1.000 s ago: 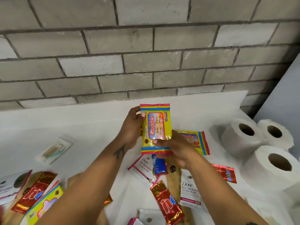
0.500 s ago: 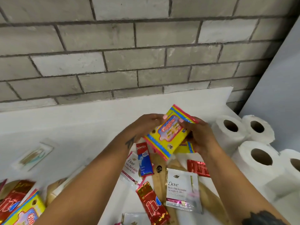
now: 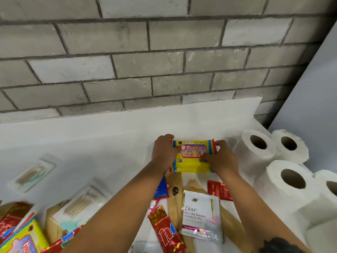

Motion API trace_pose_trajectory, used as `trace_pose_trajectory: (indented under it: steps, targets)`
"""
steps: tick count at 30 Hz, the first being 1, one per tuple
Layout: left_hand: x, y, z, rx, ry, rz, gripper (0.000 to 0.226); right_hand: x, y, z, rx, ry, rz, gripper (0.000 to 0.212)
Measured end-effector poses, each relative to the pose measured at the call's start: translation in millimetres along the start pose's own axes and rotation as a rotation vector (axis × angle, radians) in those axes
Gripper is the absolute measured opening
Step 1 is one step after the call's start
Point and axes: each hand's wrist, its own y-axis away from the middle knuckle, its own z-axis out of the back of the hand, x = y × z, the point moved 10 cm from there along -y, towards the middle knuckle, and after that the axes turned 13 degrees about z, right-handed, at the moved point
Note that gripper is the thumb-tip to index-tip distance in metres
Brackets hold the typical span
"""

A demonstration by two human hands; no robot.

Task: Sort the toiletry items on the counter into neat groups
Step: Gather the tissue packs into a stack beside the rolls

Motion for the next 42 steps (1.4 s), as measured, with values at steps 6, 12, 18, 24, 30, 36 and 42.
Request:
trace_pose_trajectory:
  steps: [6,12,18,24,30,36,42]
  targets:
    - [3,10,9,-0.179,-0.181,0.024,0.070,-4,1,1,-0.034,0.204,0.009,0.064]
    - [7,47,51,-0.233,0.018,-0.063,0.047,45,13,4,-0.187,0.058,0.261,0.058]
    - [52,97,120,-0.263,0.080,-0.061,0.039,121,60,-40,-0.041,-0.197,0.455,0.056]
    - [131,155,197,-0.338,0.069,-0.028,0.036,180,131,-93,0.088,-0.214,0.566,0.055]
    - [219,189,257,-0.332,0.031,0.068,0.035,220,203,-168,0.262,-0.210,0.606,0.053]
    - [273,206,293,-0.339,0.012,0.084,0.039,242,248,-233,0.416,-0.035,0.567,0.045]
    - [298,207,291,-0.253,-0.090,0.114,0.047,241,256,-274,0.501,0.288,0.448,0.052]
